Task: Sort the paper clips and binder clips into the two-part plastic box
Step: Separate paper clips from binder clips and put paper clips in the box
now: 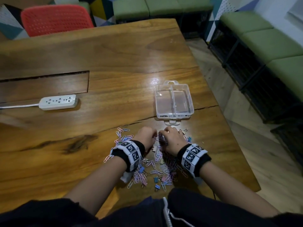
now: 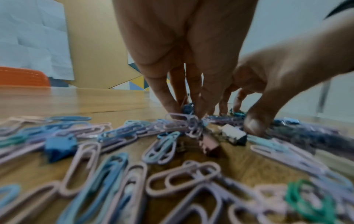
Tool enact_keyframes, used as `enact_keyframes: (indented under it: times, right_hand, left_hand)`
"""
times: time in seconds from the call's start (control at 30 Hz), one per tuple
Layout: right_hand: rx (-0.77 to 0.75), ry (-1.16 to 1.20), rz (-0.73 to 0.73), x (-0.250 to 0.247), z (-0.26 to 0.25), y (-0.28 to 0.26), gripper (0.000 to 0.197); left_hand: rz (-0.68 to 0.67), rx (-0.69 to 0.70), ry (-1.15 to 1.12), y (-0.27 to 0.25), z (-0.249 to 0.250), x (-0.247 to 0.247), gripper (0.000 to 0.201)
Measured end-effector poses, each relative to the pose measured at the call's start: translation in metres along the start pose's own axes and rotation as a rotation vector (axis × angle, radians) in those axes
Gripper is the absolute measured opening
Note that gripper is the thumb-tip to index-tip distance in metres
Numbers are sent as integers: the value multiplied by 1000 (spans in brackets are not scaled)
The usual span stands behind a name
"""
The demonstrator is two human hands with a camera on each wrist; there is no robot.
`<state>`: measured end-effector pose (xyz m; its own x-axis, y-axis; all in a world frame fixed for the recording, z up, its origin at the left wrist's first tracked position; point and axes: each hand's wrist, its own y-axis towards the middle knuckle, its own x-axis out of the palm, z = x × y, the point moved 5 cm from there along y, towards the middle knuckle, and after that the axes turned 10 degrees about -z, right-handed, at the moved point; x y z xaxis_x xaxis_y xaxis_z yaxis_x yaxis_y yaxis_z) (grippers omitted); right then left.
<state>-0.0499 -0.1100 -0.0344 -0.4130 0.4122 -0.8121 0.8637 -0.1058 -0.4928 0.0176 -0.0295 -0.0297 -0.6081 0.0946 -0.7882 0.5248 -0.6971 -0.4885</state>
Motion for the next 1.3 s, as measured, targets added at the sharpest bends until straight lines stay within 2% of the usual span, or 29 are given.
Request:
enact_keyframes:
  times: [0.17, 0.27, 0.37, 0.5, 0.57, 0.63, 0.7, 0.77, 0.87, 0.97, 1.13, 1.3]
  right_hand:
    - [-99, 5, 26, 4, -7, 2, 27]
    - [-111, 32, 7, 7, -8, 5, 22]
    - [-100, 93, -10, 7, -9, 6, 19]
    - [-51, 431, 57, -2, -2, 2, 12]
    - [-27, 608, 123, -7, 6, -1, 8]
    - [-24, 865, 127, -9, 14, -7, 9]
    - [-30, 1092, 84, -8, 20, -17, 16]
    - [-25, 1237, 25, -7, 24, -29, 15]
    - [-34, 1392, -63, 1, 33, -45, 18]
    - [9, 1514, -117, 15, 43, -57, 20]
    - [82, 1630, -95, 34, 57, -67, 27]
    - [176, 1461, -90, 37, 57, -70, 33]
  left_hand:
    - [90, -91, -561, -7, -23, -10, 14]
    - [-23, -120, -934, -12, -34, -7, 10]
    - [-104, -165, -1273, -15, -39, -2, 19]
    - [-109, -224, -1618, -22, -34, 6, 25]
    - [-129, -220, -1684, -24, -30, 8, 26]
    - [-154, -232, -1638, -20, -27, 10, 31]
    - [-147, -262, -1481, -12, -26, 11, 37]
    - [-138, -265, -1149, -6, -23, 9, 36]
    - [-105, -190, -539, 0, -14, 5, 33]
    - [-88, -116, -178, 1, -7, 8, 36]
    - [-137, -71, 126, 6, -1, 22, 50]
    - [-164, -51, 199, 3, 6, 27, 43]
